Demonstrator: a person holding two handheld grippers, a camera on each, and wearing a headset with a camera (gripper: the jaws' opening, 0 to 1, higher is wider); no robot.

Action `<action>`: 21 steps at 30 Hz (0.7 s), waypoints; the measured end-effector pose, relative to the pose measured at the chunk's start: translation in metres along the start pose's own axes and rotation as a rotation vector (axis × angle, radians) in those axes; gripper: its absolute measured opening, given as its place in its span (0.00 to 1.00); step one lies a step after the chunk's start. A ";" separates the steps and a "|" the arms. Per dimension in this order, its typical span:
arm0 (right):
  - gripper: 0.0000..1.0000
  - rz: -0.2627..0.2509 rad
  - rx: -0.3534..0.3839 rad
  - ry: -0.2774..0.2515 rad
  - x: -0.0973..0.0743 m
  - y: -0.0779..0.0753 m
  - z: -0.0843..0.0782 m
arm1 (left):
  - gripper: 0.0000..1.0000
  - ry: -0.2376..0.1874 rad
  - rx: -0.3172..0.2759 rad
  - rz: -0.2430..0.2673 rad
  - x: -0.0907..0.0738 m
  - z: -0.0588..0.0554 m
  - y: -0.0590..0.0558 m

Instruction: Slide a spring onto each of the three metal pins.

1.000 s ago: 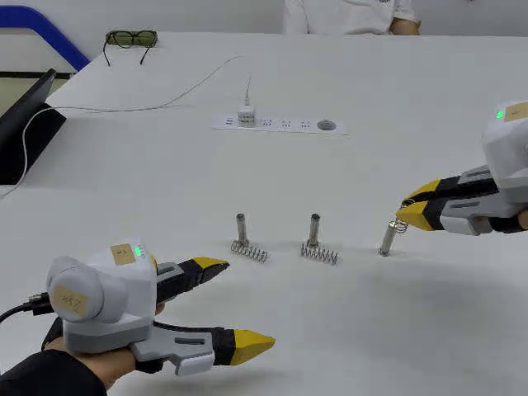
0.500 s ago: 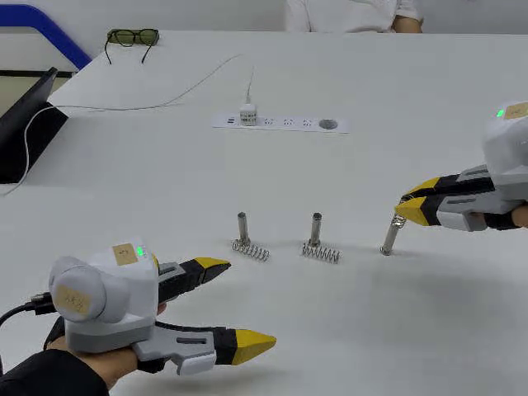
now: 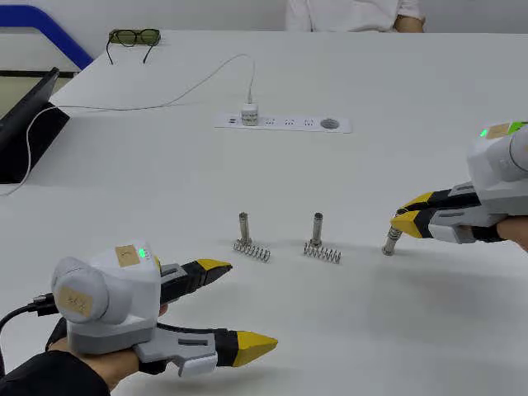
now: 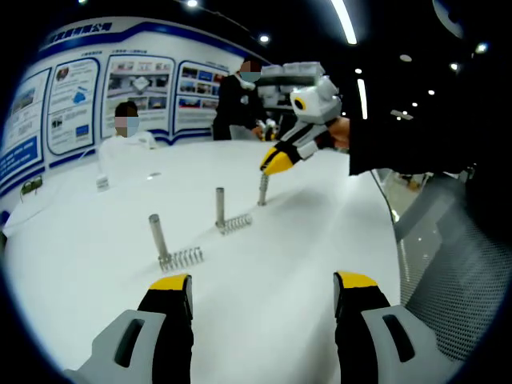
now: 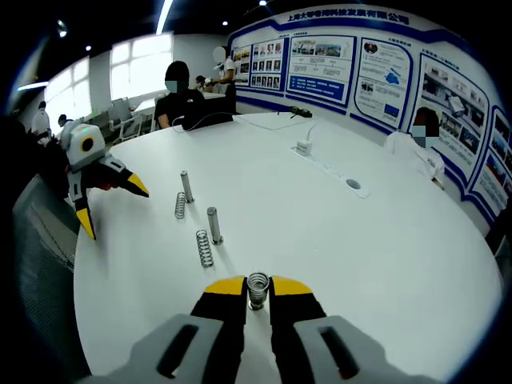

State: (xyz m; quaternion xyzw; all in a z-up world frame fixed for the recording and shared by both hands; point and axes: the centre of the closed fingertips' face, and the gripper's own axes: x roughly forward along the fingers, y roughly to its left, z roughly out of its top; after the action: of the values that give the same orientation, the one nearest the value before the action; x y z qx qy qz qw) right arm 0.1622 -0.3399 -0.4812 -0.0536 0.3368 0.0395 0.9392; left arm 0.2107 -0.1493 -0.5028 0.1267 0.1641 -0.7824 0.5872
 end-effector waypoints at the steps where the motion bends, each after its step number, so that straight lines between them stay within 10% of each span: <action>1: 0.12 0.001 0.004 0.001 0.001 0.000 -0.001 | 0.73 0.000 0.000 0.000 0.000 0.000 0.000; 21: 0.12 -0.008 0.030 0.026 0.014 0.001 -0.018 | 0.73 0.006 -0.001 0.000 0.000 -0.001 -0.001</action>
State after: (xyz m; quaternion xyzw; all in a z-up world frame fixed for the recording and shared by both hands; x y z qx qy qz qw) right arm 0.1620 -0.3404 -0.5038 -0.0414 0.3491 0.0300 0.9357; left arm 0.2100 -0.1487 -0.5038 0.1290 0.1661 -0.7820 0.5868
